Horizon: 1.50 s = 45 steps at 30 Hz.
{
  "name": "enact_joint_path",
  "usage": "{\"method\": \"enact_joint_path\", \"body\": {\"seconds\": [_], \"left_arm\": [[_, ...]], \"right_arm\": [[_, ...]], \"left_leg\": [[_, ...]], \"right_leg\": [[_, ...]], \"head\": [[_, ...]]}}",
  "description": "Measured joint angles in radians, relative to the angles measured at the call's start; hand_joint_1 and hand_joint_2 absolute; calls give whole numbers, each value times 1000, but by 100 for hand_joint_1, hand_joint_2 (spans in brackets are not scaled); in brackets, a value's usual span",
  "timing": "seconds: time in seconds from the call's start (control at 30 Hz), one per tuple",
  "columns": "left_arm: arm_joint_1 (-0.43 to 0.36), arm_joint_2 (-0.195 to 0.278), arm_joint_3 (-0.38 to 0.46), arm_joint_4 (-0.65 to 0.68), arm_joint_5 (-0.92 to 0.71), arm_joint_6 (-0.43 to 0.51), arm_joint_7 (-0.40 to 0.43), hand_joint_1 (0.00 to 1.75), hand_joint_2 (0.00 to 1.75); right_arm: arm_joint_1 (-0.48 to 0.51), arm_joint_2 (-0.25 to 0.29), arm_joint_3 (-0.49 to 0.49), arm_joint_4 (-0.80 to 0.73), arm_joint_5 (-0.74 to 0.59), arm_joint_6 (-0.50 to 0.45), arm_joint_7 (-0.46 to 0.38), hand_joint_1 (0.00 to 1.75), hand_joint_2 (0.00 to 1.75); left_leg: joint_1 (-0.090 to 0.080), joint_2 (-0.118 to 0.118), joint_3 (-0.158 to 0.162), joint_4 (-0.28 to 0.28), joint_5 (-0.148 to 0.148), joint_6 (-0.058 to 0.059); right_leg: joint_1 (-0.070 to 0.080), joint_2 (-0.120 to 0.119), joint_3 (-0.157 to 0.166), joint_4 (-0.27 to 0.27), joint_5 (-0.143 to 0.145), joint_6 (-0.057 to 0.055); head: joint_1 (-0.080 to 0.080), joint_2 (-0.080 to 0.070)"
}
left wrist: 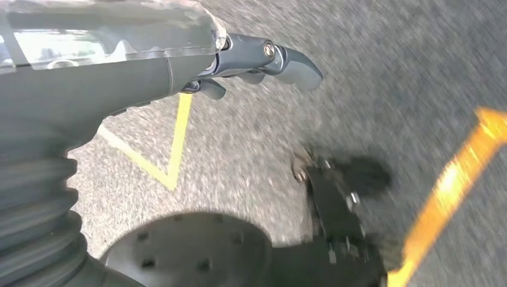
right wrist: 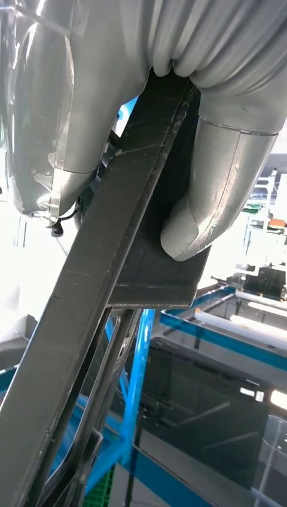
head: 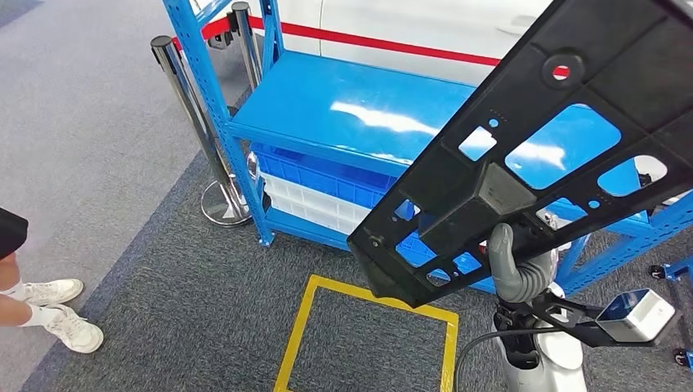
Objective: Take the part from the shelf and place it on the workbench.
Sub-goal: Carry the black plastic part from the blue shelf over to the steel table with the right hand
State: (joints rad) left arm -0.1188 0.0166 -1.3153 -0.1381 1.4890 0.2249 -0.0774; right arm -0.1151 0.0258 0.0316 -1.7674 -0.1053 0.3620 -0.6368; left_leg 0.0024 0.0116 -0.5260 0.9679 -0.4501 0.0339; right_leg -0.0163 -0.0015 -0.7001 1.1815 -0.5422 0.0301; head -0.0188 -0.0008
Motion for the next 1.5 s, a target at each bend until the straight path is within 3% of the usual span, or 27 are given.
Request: {"method": "enact_joint_path", "body": {"seconds": [0.03,0.07,0.1,0.17,0.23,0.3,0.37,0.4,0.47,0.53,0.57,0.6,0.67,0.73,0.77,0.83,0.9,0.97,1.03,1.07,1.13,1.2,1.27,1.3,1.4,1.43,1.5], "left_arm": [[1,0,0,0,0,0,1,0,175],[2,0,0,0,-1,0,1,0,175],[3,0,0,0,-1,-1,1,0,175],[4,-1,0,0,-1,-3,-1,0,175],[5,-1,0,0,-1,-6,-8,0,175],[5,-1,0,0,-2,-13,-18,0,175],[7,0,-2,0,-3,-20,-23,0,175],[9,0,-3,0,-4,-23,-23,0,175],[11,-1,-7,0,-6,-26,-18,0,175],[11,-4,-10,0,-10,-28,-3,0,175],[10,-6,-11,0,-12,-27,9,0,175],[9,-8,-13,0,-16,-26,23,0,175],[9,-13,-19,0,-22,-21,52,0,175],[11,-16,-26,0,-27,-18,75,0,175],[14,-18,-30,0,-28,-17,82,0,175],[17,-22,-35,0,-30,-16,90,0,175],[20,-28,-37,0,-28,-16,90,0,175],[21,-32,-38,0,-18,-12,80,0,175],[23,-32,-38,0,-4,-5,58,0,175],[24,-32,-37,0,1,-1,47,0,175],[24,-32,-35,0,6,3,33,0,175],[23,-32,-33,0,7,3,27,0,175],[21,-32,-33,0,8,3,18,0,175],[20,-31,-32,0,8,2,14,0,175],[19,-26,-31,0,9,-2,3,0,175],[19,-24,-31,0,9,-4,0,0,175],[17,-20,-29,0,11,-10,-3,0,175]], "right_arm": [[2,0,-3,3,0,-1,-1,175,175],[4,0,-6,6,0,-3,-1,175,175],[7,1,-9,7,0,-4,-1,175,175],[9,2,-13,9,0,-6,-1,175,175],[11,4,-14,8,2,-10,-1,175,175],[16,7,-15,6,6,-19,-1,175,175],[22,9,-15,3,7,-26,2,175,175],[24,10,-15,2,6,-28,4,175,175],[32,12,-16,1,3,-31,8,175,175],[44,13,-17,0,-2,-33,15,175,175],[51,12,-17,0,-4,-33,19,175,175],[59,12,-17,0,-6,-34,22,175,175],[76,12,-17,0,-9,-36,24,175,175],[93,12,-18,-4,-10,-35,26,175,175],[101,11,-18,-6,-10,-35,27,175,175],[112,10,-19,-9,-10,-34,27,175,175],[118,7,-20,-8,-11,-34,27,175,175],[119,2,-21,-4,-13,-31,24,175,175],[114,0,-21,11,-17,-24,17,175,175],[108,-1,-20,24,-19,-20,10,175,175],[90,-1,-18,49,-21,-17,1,175,175],[70,-1,-16,64,-21,-18,-1,175,175],[53,0,-14,73,-21,-23,-1,175,175],[46,1,-13,75,-21,-26,0,175,175],[37,4,-12,77,-20,-36,3,175,175],[36,6,-12,77,-20,-37,5,175,175],[34,11,-12,76,-20,-35,8,175,175]], "left_leg": [[-1,0,-15,2,10,0],[-1,0,-31,5,20,-1],[-1,0,-47,11,28,-3],[0,0,-78,27,41,-9],[-2,-1,-100,46,49,-19],[-4,-2,-109,55,58,-31],[-2,-3,-115,58,64,-43],[-1,-4,-124,70,47,-48],[3,-6,-152,150,-41,-59],[5,-6,-178,277,-127,-67],[6,-6,-178,321,-137,-69],[6,-6,-165,337,-125,-69],[6,-6,-87,263,-72,-63],[3,-9,19,111,-63,-52],[1,-10,52,56,-71,-46],[-4,-11,68,15,-77,-36],[0,-7,56,9,-58,-22],[4,-2,38,3,-34,-9],[1,0,10,6,-12,-2],[-1,0,-6,8,-2,-2],[-2,0,-36,18,13,-5],[-3,0,-62,33,24,-10],[-6,-2,-80,48,32,-18],[-7,-2,-86,51,38,-24],[-7,-4,-96,54,51,-40],[-7,-5,-104,68,33,-46],[-3,-6,-136,155,-49,-58]], "right_leg": [[-1,0,-12,61,-29,3],[-2,0,-13,102,-33,6],[-4,0,0,111,-15,8],[-7,-1,78,30,37,9],[-5,-1,168,-100,35,2],[1,1,200,-157,15,-12],[0,1,188,-160,27,-30],[-2,0,178,-161,37,-38],[-5,-2,154,-163,60,-51],[-4,-2,127,-161,80,-54],[-3,-3,114,-159,89,-53],[-2,-4,101,-157,98,-52],[-1,-4,78,-154,114,-48],[1,-3,65,-152,130,-39],[1,-2,62,-153,137,-34],[0,-3,60,-159,155,-20],[-1,-1,53,-153,148,-8],[-1,0,29,-89,73,-2],[0,1,-6,40,-19,2],[-1,1,-15,95,-36,4],[-1,0,10,116,-4,5],[-3,0,99,6,39,1],[0,1,179,-118,33,-7],[3,1,195,-149,22,-12],[3,0,185,-159,34,-31],[0,-1,177,-161,43,-39],[-3,-4,156,-163,63,-52]], "head": [[0,0],[0,0],[0,0],[0,0],[-1,0],[0,0],[2,0],[1,0],[-1,0],[-2,0],[-2,0],[-2,0],[-2,0],[-2,0],[-1,0],[-2,0],[-3,0],[-1,0],[-1,0],[-1,0],[-1,0],[-1,0],[-1,0],[-1,0],[-1,0],[-2,0],[-3,0]]}}
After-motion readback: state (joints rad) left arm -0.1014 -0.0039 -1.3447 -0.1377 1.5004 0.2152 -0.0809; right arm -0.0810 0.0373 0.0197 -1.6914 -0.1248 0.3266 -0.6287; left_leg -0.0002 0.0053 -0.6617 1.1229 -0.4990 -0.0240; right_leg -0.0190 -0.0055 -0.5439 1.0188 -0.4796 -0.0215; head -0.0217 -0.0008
